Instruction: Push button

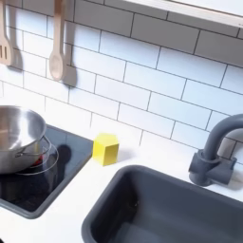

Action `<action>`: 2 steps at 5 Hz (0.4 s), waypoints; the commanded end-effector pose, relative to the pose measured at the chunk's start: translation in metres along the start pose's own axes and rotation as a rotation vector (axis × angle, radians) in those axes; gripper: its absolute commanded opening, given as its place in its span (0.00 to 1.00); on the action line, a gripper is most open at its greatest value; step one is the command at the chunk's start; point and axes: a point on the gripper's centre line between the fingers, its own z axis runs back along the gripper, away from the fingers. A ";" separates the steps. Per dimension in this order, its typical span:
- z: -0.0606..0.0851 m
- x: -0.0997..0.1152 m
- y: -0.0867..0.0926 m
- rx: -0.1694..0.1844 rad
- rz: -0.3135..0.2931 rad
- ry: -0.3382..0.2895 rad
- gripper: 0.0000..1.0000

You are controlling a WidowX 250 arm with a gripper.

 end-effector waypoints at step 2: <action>-0.010 0.038 0.024 0.054 0.068 -0.057 0.00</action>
